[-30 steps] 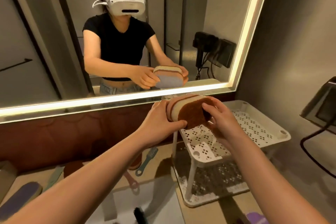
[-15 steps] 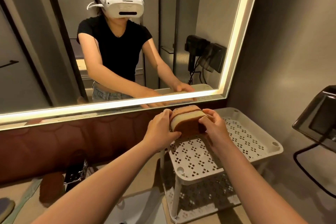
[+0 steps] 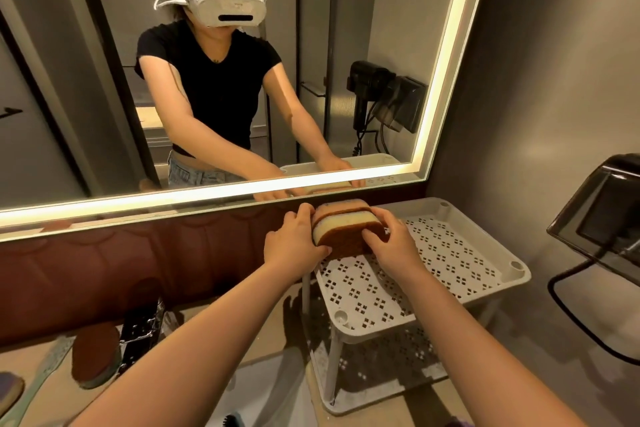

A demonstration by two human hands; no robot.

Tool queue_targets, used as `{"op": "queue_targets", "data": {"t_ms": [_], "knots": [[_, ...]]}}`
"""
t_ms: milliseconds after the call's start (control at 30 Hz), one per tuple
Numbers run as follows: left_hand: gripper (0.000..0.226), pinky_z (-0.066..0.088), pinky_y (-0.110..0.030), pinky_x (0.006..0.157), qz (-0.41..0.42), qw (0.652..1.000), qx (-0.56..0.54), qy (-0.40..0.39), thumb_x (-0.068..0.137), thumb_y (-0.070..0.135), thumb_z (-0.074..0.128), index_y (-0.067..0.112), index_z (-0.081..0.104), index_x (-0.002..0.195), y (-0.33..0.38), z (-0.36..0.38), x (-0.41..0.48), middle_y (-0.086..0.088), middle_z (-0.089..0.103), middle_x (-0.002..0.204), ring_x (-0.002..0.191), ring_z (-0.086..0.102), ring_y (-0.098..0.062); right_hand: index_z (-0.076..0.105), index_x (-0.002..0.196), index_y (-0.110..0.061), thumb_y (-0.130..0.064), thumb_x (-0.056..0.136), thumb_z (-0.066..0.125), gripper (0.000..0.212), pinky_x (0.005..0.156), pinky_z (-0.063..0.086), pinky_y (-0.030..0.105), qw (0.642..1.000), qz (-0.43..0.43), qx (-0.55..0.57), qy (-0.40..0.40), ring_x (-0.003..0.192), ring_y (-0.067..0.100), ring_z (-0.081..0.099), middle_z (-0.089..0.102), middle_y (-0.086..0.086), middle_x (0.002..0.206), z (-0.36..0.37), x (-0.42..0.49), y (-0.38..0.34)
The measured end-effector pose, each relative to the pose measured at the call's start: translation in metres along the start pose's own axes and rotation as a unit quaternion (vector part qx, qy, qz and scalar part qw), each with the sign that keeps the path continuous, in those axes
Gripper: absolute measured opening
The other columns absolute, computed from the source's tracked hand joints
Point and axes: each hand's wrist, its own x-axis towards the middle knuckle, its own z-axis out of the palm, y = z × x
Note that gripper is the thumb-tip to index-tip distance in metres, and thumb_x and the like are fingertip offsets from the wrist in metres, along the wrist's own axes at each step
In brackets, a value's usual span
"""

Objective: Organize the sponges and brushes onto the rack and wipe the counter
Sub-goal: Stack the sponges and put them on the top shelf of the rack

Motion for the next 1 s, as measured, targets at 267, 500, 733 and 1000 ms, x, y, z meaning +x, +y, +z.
{"op": "queue_targets", "data": {"t_ms": [267, 500, 733, 1000], "knots": [[0.075, 0.040, -0.046, 0.103, 0.019, 0.998, -0.064, -0.009, 0.082, 0.052, 0.060, 0.017, 0.030, 0.141, -0.005, -0.031, -0.017, -0.007, 0.042, 0.142, 0.128, 0.042, -0.026, 0.031, 0.143, -0.025, -0.035, 0.091, 0.055, 0.057, 0.108, 0.031, 0.039, 0.971, -0.081, -0.222, 0.034, 0.135, 0.021, 0.030, 0.035, 0.000, 0.147, -0.013, -0.019, -0.027], [0.046, 0.045, -0.030, 0.093, 0.086, 0.996, -0.036, 0.001, 0.089, 0.053, 0.046, 0.023, 0.051, 0.124, -0.029, -0.094, -0.085, 0.005, 0.056, 0.126, 0.114, 0.052, -0.011, 0.055, 0.120, -0.030, -0.039, 0.092, 0.052, 0.030, 0.088, 0.044, 0.028, 0.953, -0.170, -0.247, -0.036, 0.112, 0.008, 0.048, 0.055, -0.010, 0.123, -0.008, -0.066, -0.086], [0.029, 0.052, -0.033, 0.087, 0.042, 0.997, -0.018, -0.055, 0.087, 0.054, 0.048, 0.034, 0.059, 0.104, -0.088, -0.131, -0.149, 0.015, 0.066, 0.100, 0.093, 0.061, -0.002, 0.057, 0.118, -0.031, -0.045, 0.091, 0.050, 0.032, 0.080, 0.053, 0.030, 0.938, -0.204, -0.243, -0.139, 0.092, 0.006, 0.058, 0.063, -0.011, 0.104, 0.046, -0.116, -0.129], [0.017, 0.050, -0.026, 0.083, -0.055, 0.995, -0.062, -0.058, 0.091, 0.040, 0.052, 0.028, 0.061, 0.099, -0.190, -0.131, -0.198, 0.011, 0.065, 0.098, 0.091, 0.060, -0.003, 0.060, 0.109, -0.031, -0.041, 0.091, 0.052, 0.023, 0.081, 0.055, 0.038, 0.918, -0.182, -0.245, -0.253, 0.094, 0.012, 0.062, 0.067, -0.010, 0.103, 0.141, -0.144, -0.121]]}}
